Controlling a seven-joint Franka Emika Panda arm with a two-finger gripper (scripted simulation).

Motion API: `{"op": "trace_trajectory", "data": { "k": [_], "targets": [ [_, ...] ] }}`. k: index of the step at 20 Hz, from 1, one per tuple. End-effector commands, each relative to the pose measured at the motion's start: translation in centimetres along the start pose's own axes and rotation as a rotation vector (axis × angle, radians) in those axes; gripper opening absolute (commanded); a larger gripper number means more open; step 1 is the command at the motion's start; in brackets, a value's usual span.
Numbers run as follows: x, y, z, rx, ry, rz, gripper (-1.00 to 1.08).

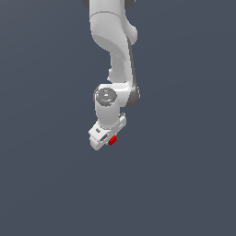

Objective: Pick up the red cube and move it to a goal position.

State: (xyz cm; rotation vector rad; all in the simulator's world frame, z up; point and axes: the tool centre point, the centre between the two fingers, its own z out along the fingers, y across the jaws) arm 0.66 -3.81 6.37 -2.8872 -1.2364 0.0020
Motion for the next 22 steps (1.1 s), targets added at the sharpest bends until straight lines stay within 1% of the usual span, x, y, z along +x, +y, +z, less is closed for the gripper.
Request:
{"op": "trace_trajectory", "data": {
  "k": [1, 17, 22],
  "targets": [
    [0.6, -0.1, -2.1, -0.001, 0.001, 0.000, -1.00],
    [5.8, -0.5, -19.0, -0.001, 0.001, -0.002, -1.00],
    [7.3, -0.5, -23.7, 0.000, 0.002, -0.001, -1.00]
  ]
}}
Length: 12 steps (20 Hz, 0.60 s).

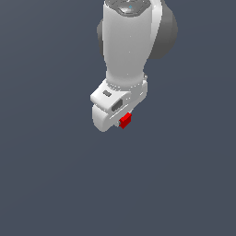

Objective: Pick up the red cube and move it to a goal position.

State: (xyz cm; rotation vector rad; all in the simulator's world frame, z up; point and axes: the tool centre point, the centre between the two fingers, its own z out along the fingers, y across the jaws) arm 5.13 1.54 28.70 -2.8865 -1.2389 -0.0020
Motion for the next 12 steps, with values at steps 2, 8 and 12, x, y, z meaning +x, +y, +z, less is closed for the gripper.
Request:
{"op": "trace_trajectory", "data": {
  "k": [2, 8, 12],
  "targets": [
    [0.9, 0.0, -2.8, 0.001, -0.001, 0.001, -1.00],
    [1.9, 0.1, -5.8, 0.000, -0.001, 0.001, -1.00],
    [2.3, 0.2, -6.9, 0.000, -0.001, 0.001, -1.00]
  ]
}}
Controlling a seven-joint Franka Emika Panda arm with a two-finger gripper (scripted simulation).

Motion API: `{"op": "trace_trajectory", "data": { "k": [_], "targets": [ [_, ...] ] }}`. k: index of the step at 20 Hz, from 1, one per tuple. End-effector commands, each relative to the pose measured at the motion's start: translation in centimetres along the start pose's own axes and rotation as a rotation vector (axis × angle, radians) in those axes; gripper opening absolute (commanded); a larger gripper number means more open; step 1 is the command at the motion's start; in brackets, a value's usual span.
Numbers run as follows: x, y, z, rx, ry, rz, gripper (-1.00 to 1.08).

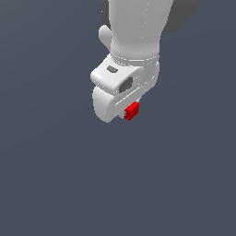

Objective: Pick up the red cube and move it to a goal position.

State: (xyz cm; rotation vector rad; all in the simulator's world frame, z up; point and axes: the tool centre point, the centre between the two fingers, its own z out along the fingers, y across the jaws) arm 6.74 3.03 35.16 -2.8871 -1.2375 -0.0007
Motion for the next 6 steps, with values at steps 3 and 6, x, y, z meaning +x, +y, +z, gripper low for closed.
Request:
{"op": "trace_trajectory", "data": {
  "k": [3, 6],
  "targets": [
    [0.30, 0.06, -0.85, 0.000, 0.000, 0.000, -1.00],
    [0.36, 0.07, -0.98, 0.000, 0.000, 0.000, -1.00]
  ]
}}
